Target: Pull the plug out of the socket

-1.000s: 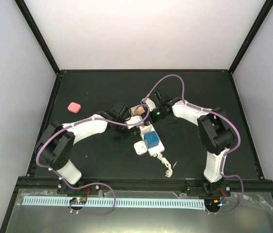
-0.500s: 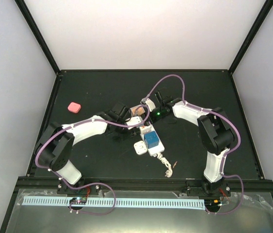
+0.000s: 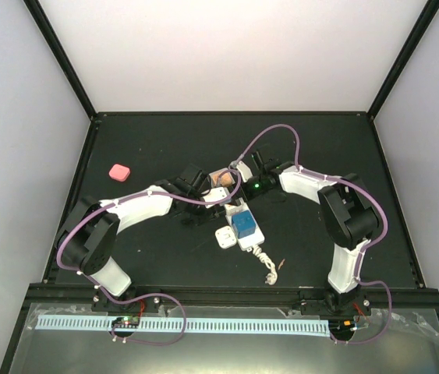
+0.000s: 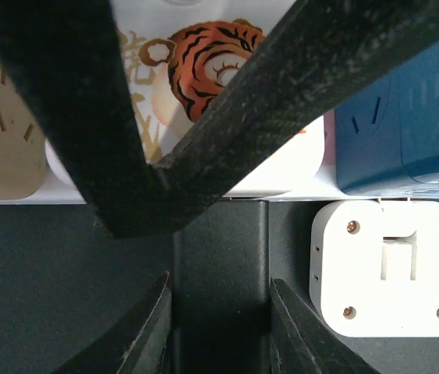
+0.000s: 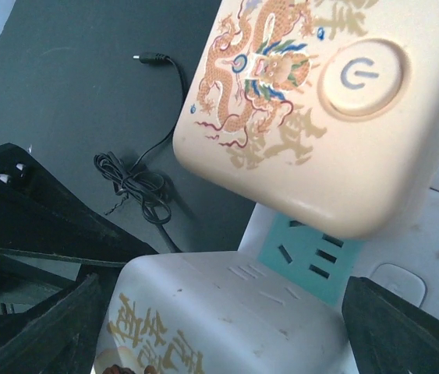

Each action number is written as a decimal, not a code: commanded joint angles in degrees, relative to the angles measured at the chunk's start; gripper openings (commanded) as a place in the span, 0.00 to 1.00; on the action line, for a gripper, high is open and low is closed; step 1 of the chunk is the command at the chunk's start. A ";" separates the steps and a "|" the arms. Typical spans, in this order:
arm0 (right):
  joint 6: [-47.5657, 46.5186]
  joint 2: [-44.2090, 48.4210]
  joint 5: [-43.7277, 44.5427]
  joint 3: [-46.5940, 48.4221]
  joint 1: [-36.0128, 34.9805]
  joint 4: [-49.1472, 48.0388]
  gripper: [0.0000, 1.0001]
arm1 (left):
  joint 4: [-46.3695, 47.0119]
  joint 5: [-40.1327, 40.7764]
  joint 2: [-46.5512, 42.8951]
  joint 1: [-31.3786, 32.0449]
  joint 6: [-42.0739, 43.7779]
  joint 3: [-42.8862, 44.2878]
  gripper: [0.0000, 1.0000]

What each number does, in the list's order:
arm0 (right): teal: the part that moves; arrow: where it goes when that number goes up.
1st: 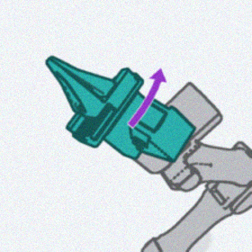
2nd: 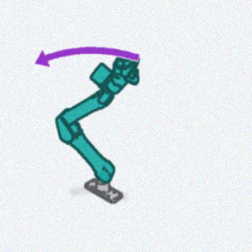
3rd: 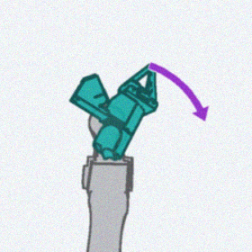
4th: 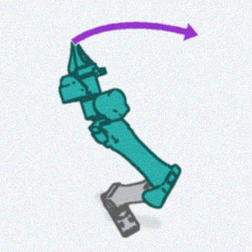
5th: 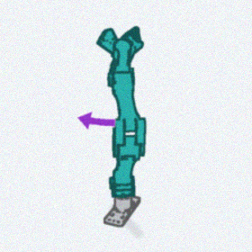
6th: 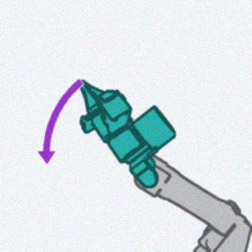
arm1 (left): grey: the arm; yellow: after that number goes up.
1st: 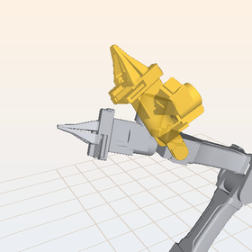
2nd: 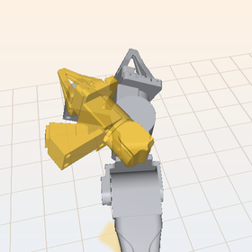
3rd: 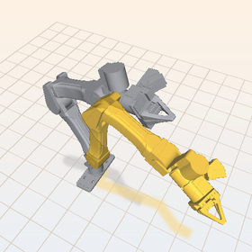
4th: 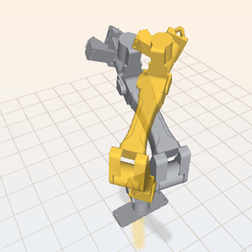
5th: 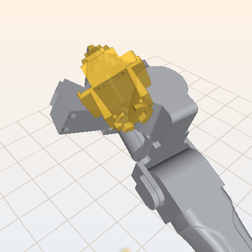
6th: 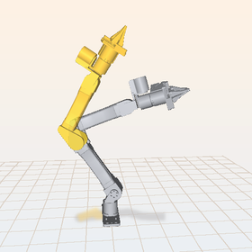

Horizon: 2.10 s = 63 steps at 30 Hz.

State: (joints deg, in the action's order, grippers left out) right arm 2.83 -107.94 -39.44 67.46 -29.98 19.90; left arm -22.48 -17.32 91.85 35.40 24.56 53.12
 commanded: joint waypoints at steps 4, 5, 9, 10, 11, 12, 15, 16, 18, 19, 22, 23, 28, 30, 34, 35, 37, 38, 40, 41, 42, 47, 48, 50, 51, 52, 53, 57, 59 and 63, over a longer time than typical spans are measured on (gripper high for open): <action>-1.10 -2.93 5.95 -1.69 0.39 5.27 0.81 | -0.21 1.68 0.33 0.00 -0.85 1.69 0.22; -1.01 -3.30 6.11 -1.57 0.71 5.39 0.80 | -0.59 1.80 0.42 -0.09 -0.75 1.52 0.22; -1.12 -3.52 8.28 -1.86 1.30 5.30 0.77 | -0.52 2.34 -0.66 -0.37 -0.08 0.08 0.22; -1.28 -3.51 8.62 -1.97 1.43 5.32 0.77 | -0.45 2.29 -0.93 -0.48 0.08 -0.29 0.22; -1.37 -3.49 8.79 -2.06 1.48 5.40 0.77 | -0.38 2.29 -1.23 -0.67 0.19 -0.52 0.22; -1.53 -3.58 9.04 -2.07 1.50 5.48 0.77 | -0.40 2.23 -1.46 -0.82 0.37 -0.75 0.22; -2.05 -3.68 10.15 -2.23 1.46 5.54 0.76 | -0.62 2.14 -1.95 -1.31 0.81 -1.04 0.22; -2.19 -3.64 10.48 -2.31 1.49 5.48 0.76 | -0.70 2.01 -2.06 -1.57 0.96 -1.04 0.22; -2.51 -3.66 11.15 -2.46 1.52 5.47 0.75 | -0.75 1.42 -2.47 -1.89 1.24 -1.36 0.22; -2.55 -3.64 11.48 -2.49 1.50 5.48 0.75 | -0.69 1.36 -2.73 -2.13 1.34 -1.50 0.23; -2.83 -3.85 12.14 -2.59 1.44 5.66 0.75 | -0.75 1.09 -3.62 -2.57 1.86 -2.25 0.23; -2.83 -3.78 12.25 -2.72 1.47 5.61 0.75 | -0.68 1.07 -4.03 -2.67 2.08 -2.54 0.23; -2.87 -4.03 12.96 -2.95 1.50 5.41 0.74 | -0.76 1.26 -5.34 -2.95 3.24 -3.90 0.24; -2.99 -4.18 13.32 -2.95 1.54 5.41 0.74 | -0.81 1.37 -5.60 -3.02 3.61 -4.44 0.24; -3.17 -4.21 13.98 -3.07 1.50 5.28 0.74 | -1.01 1.67 -6.10 -3.19 4.31 -5.13 0.23; -3.26 -4.24 14.12 -3.12 1.49 5.32 0.74 | -1.07 1.68 -6.28 -3.21 4.47 -5.15 0.23; -3.27 -4.29 14.21 -3.20 1.50 5.32 0.74 | -1.60 1.61 -6.34 -3.34 4.73 -5.00 0.23; -3.27 -4.25 14.21 -3.21 1.50 5.25 0.74 | -2.10 1.56 -6.42 -3.45 4.95 -4.78 0.23; -3.35 -4.17 14.34 -3.26 1.50 5.19 0.74 | -2.57 1.35 -6.78 -3.65 5.35 -4.67 0.23; -3.36 -4.16 14.32 -3.22 1.50 5.23 0.74 | -2.70 1.32 -7.08 -3.83 5.51 -4.62 0.23; -3.35 -4.11 14.23 -3.26 1.50 5.24 0.74 | -2.87 1.21 -7.31 -3.92 5.67 -4.65 0.23; -3.75 -3.37 12.18 -3.13 1.50 5.30 0.75 | -4.90 0.04 -9.22 -5.88 6.00 -4.69 0.23; -3.82 -2.99 11.72 -3.01 1.52 5.32 0.75 | -5.46 -0.30 -9.76 -6.50 6.10 -4.62 0.23; -3.95 -2.13 10.60 -2.67 1.50 5.47 0.77 | -6.25 -0.96 -10.82 -8.07 6.18 -4.62 0.23; -3.96 -1.64 10.18 -2.42 1.50 5.56 0.79 | -6.72 -1.25 -11.42 -9.00 6.20 -4.50 0.23; -3.87 -1.09 9.86 -2.16 1.47 5.66 0.80 | -7.13 -1.53 -11.96 -9.98 6.16 -4.33 0.23; -3.84 -0.52 9.45 -1.89 1.42 5.68 0.81 | -7.67 -1.81 -12.42 -11.01 6.24 -4.12 0.23; -3.35 1.33 7.83 -0.61 1.41 5.83 0.86 | -9.72 -2.96 -13.71 -15.91 6.50 -2.94 0.23; -3.19 1.58 7.06 0.70 1.20 6.62 0.90 | -10.69 -3.38 -14.03 -18.36 6.56 -2.20 0.23; -3.15 2.39 5.31 3.11 0.80 7.42 0.95 | -12.74 -4.11 -13.96 -23.33 7.04 -0.24 0.23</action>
State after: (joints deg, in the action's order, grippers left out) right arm 1.26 -107.00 -36.56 68.71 -29.67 23.18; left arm -32.08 -18.94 79.09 15.77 30.24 49.08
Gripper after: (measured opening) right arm 0.934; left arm 0.287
